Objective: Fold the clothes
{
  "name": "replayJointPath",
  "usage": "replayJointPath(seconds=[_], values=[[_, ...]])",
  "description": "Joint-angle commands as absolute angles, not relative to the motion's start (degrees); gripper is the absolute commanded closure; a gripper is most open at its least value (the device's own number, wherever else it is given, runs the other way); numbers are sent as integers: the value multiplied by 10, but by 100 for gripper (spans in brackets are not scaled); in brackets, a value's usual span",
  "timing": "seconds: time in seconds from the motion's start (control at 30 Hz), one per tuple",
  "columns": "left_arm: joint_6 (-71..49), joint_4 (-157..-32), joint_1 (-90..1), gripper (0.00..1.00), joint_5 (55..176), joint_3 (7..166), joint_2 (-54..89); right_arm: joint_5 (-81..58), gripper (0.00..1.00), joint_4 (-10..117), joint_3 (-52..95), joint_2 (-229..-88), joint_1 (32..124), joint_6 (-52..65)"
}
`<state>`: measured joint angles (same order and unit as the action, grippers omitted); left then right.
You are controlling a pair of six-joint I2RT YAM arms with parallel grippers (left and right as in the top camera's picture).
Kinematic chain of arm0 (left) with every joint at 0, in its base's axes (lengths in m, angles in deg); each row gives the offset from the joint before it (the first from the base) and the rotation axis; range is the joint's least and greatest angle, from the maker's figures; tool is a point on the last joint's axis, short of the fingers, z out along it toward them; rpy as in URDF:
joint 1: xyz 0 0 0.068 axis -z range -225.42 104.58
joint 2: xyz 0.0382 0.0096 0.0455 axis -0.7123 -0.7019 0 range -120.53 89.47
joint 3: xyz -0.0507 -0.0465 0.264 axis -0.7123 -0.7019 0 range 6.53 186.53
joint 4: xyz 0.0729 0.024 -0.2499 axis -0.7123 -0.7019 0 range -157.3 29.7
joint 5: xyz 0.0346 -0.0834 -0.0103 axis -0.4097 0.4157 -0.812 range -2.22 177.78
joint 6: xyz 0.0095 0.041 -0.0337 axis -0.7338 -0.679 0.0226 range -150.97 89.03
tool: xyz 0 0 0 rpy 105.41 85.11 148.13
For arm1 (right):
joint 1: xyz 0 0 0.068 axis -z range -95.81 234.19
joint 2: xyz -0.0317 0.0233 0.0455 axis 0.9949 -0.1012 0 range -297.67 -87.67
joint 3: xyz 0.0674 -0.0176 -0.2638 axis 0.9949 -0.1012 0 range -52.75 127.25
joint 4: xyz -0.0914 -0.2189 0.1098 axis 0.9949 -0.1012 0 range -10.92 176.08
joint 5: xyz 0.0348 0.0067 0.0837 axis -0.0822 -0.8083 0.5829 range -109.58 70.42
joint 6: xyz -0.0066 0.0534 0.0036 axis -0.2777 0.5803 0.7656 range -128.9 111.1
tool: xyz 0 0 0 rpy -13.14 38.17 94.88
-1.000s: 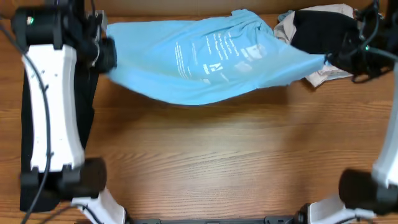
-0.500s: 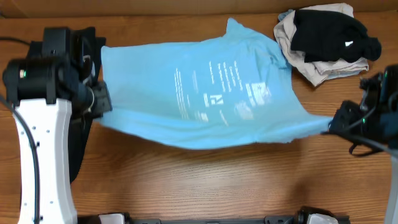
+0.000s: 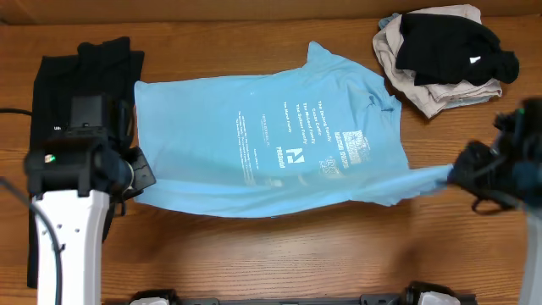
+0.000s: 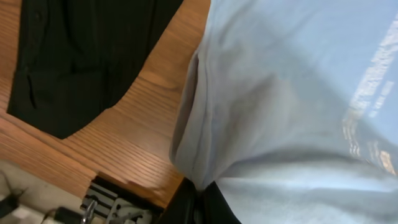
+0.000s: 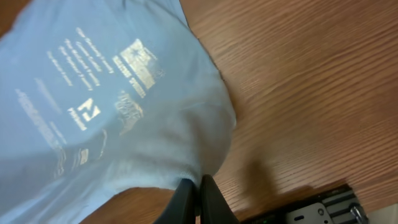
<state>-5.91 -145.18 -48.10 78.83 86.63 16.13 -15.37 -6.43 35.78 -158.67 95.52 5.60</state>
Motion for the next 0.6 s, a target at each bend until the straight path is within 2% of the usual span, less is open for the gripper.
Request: replayJointPath(seconds=[0.0, 0.33, 0.57], values=[[-35, -1420, -487, 96, 751, 818, 152, -159, 96, -41, 325, -1617, 958, 41], [-35, -1287, -515, 96, 737, 740, 91, -109, 96, 144, 211, -1665, 943, -2], [-35, -1208, -515, 96, 733, 732, 21, -109, 96, 250, 188, -1720, 921, -2]])
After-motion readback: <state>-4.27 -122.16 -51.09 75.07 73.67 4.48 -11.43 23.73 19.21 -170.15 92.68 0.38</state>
